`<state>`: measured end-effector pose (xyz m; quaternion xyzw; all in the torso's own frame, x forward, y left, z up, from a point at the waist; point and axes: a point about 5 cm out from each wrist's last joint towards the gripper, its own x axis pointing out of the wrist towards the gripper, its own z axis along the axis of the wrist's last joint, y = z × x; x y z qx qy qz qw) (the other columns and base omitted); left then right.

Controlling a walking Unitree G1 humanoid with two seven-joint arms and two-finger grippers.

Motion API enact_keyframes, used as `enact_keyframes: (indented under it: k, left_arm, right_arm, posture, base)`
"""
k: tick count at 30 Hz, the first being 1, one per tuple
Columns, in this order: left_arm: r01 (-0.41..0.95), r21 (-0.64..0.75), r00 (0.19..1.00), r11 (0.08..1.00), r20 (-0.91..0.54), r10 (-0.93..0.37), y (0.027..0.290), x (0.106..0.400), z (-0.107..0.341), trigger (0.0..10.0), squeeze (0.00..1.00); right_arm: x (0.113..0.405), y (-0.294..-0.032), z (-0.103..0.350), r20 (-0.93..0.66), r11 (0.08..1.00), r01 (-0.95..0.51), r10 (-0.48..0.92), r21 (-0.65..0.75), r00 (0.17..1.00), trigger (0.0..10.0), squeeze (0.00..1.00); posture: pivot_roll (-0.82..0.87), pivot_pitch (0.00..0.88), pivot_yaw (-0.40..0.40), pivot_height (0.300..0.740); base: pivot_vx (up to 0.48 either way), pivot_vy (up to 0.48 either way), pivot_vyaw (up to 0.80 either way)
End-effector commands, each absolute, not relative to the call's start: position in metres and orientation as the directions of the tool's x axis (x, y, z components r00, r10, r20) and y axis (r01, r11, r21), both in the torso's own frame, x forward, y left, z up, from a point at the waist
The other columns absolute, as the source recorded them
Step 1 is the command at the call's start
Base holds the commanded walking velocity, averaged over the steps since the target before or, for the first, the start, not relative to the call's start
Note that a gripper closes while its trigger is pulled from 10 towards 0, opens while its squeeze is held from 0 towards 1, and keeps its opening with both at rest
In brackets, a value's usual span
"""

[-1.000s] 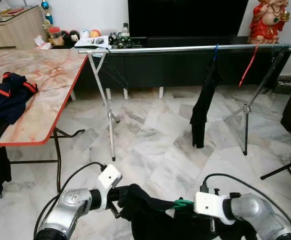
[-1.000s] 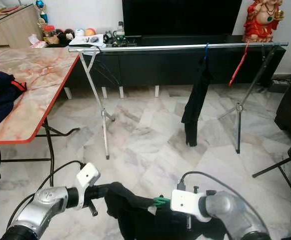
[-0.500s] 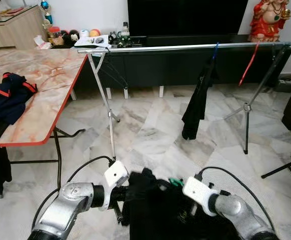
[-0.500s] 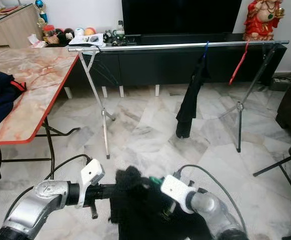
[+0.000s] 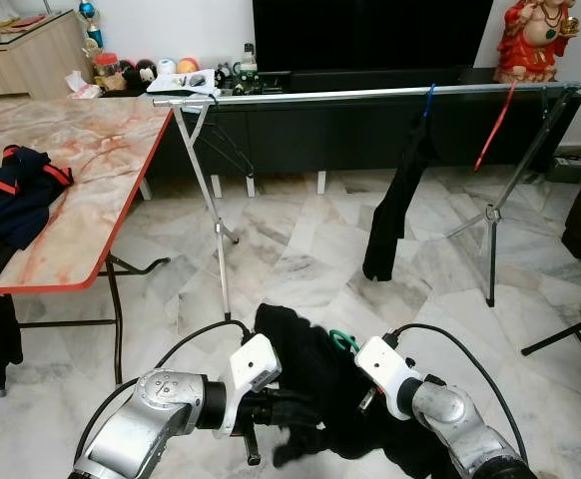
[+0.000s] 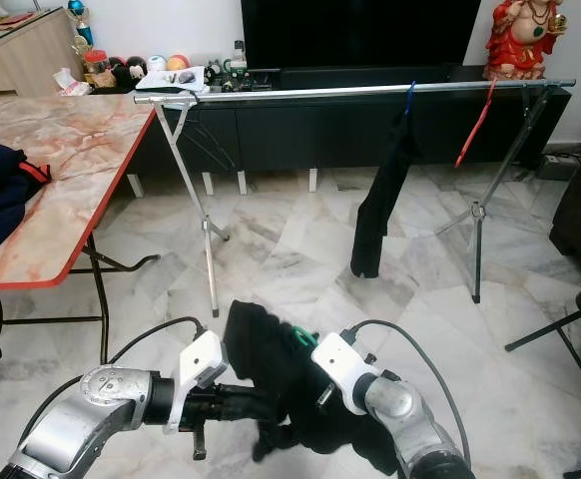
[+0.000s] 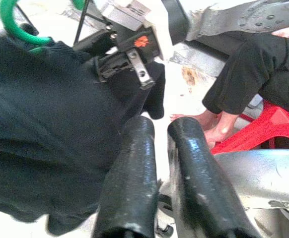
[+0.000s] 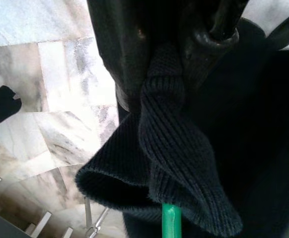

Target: Hang hanger

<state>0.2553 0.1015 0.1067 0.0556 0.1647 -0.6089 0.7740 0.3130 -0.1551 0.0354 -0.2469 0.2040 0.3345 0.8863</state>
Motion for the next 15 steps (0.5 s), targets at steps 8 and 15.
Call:
enact_keyframes:
  k: [8,15]
  left_arm:
    - [0.964,-0.125,0.184,0.236,-0.328,-0.926,0.104,0.25,0.112,10.0,1.0]
    - [0.961,-0.113,0.194,0.252,-0.37,-0.909,0.121,0.25,0.112,10.0,1.0]
  right_arm:
    - [0.321,-0.156,0.045,-0.487,0.656,-0.682,0.502,-0.324,0.715,0.0,0.0]
    - [0.312,-0.165,0.047,-0.566,0.45,-0.827,0.605,-0.336,0.56,0.0,0.0]
  posture:
    - [0.11,0.048,0.038,0.74]
    - [0.11,0.05,0.034,0.74]
  base:
    - [0.0,0.0,0.0]
    - [0.0,0.0,0.0]
